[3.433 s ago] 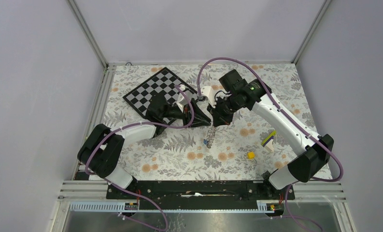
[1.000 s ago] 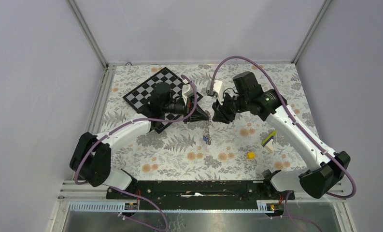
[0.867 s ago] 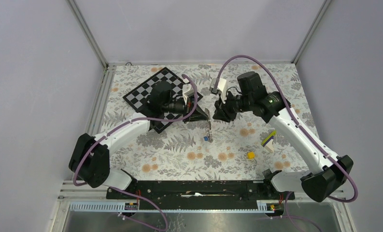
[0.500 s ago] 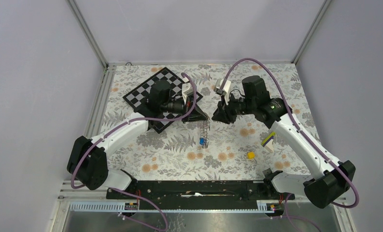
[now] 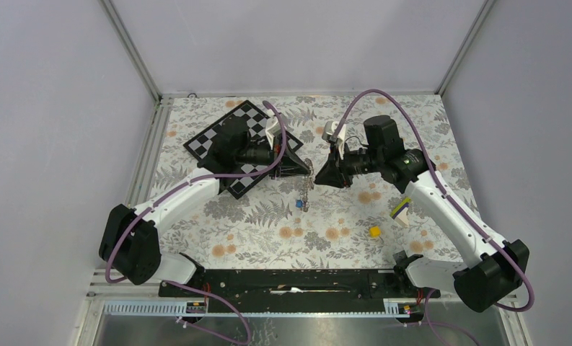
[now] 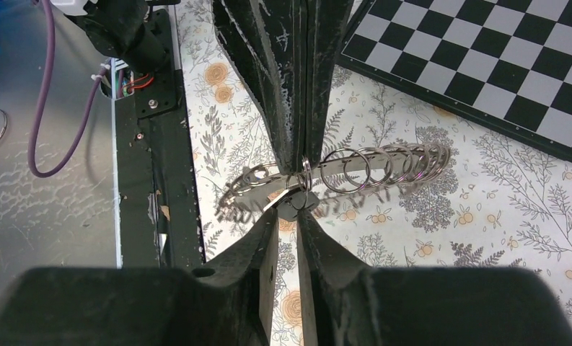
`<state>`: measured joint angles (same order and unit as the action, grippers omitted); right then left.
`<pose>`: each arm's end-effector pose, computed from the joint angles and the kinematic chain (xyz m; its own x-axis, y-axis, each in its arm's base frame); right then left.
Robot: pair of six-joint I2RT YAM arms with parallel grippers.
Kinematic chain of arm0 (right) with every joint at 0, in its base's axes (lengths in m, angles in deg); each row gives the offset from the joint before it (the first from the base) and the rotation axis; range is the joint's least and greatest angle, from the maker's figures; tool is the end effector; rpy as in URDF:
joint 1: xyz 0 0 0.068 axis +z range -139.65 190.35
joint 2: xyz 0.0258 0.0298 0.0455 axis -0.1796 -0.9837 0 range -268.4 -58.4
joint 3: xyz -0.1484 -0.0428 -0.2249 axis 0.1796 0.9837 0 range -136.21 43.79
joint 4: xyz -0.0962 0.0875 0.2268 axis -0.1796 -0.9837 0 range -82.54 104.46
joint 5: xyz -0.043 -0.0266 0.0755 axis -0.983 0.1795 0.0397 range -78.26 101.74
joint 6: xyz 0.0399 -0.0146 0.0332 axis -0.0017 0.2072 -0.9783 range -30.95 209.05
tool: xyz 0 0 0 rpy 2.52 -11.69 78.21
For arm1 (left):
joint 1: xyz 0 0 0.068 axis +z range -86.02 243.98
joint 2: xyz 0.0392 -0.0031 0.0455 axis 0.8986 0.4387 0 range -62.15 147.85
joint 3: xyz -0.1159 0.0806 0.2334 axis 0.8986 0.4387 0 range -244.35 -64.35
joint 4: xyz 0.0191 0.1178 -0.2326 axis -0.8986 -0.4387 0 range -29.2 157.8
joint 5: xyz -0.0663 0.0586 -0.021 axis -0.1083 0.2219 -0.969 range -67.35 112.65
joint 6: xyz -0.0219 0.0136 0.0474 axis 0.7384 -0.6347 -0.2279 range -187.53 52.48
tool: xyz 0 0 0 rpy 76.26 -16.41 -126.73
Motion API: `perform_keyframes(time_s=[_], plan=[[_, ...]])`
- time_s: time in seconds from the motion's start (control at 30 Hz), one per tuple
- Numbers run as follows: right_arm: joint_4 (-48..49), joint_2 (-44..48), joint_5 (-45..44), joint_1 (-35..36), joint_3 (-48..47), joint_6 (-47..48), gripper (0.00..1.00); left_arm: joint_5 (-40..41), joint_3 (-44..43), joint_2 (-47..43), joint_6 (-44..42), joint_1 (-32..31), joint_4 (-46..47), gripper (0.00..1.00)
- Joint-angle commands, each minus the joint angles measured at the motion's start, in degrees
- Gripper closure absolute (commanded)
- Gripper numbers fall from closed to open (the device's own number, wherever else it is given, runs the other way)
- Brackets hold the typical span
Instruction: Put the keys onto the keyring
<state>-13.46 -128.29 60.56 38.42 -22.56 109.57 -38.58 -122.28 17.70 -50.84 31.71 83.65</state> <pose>0.2171 0.1463 0.3553 -0.1242 -0.3279 -0.9365 -0.9821 0.1750 0.0689 0.2487 -0.1939 0.3279 -0.3710 0.0708 -0.9259 0.9265 -0.0398 -0.3743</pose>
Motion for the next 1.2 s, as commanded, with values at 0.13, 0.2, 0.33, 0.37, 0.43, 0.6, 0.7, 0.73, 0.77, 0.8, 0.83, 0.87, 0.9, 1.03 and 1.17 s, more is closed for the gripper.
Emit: perform_keyframes(time_s=[0.13,0.2,0.33,0.37,0.43,0.6,0.7,0.73,0.77,0.8,0.83,0.87,0.9,1.03,1.17], plan=[[1.94,0.15,3.76,-0.3,-0.88,-0.61,0.81,-4.3,0.86,-2.33,2.38,0.19,7.97,1.0],[1.92,0.03,3.46,-0.23,-0.96,-0.56,0.83,-4.69,1.1,-2.42,2.45,0.19,8.44,1.0],[2.1,-0.08,3.4,-0.28,-0.57,-0.47,0.86,-5.48,1.56,-2.51,2.69,0.19,9.35,1.0],[2.22,-0.07,3.52,-0.24,-0.47,-0.47,0.88,-5.87,1.71,-2.51,2.94,0.24,9.83,1.0],[2.26,-0.08,3.76,-0.28,-0.29,-0.47,0.9,-6.28,2.13,-2.51,3.29,0.19,10.79,1.0],[2.32,-0.08,3.59,-0.24,0.07,-0.3,0.92,-7.51,2.77,-2.4,3.89,0.2,12.67,1.0],[2.45,-0.21,4.05,-0.28,0.23,-0.3,0.92,-7.97,3.15,-2.42,4.51,0.19,13.84,1.0],[2.53,-0.29,4.34,-0.22,0.29,-0.3,0.92,-8.02,3.24,-2.36,4.69,0.21,14.19,1.0],[2.6,-0.4,4.75,-0.32,0.26,-0.3,0.93,-8.13,3.34,-2.34,4.79,0.19,14.46,1.0],[2.61,-0.52,5.16,-0.19,0.26,-0.25,0.94,-8.27,3.42,-2.29,4.95,0.19,14.79,1.0],[2.57,-0.58,5.56,-0.21,0.33,-0.29,0.95,-8.34,3.56,-2.26,5.2,0.19,15.26,1.0],[2.59,-0.67,5.97,-0.21,0.34,-0.22,0.97,-8.42,3.67,-2.25,5.54,0.19,15.88,1.0],[2.6,-0.77,6.28,-0.22,0.42,-0.21,0.99,-8.55,3.82,-2.25,5.85,0.21,16.48,1.0],[3.43,-1.25,7.67,-0.22,1.31,-0.61,1.0,-8.92,4.46,-2.06,7.47,0.19,19.31,1.0],[4.5,-1.47,8.69,-0.19,2.31,-1.39,1.0,-9.21,4.83,-1.98,8.34,0.19,20.9,1.0]])
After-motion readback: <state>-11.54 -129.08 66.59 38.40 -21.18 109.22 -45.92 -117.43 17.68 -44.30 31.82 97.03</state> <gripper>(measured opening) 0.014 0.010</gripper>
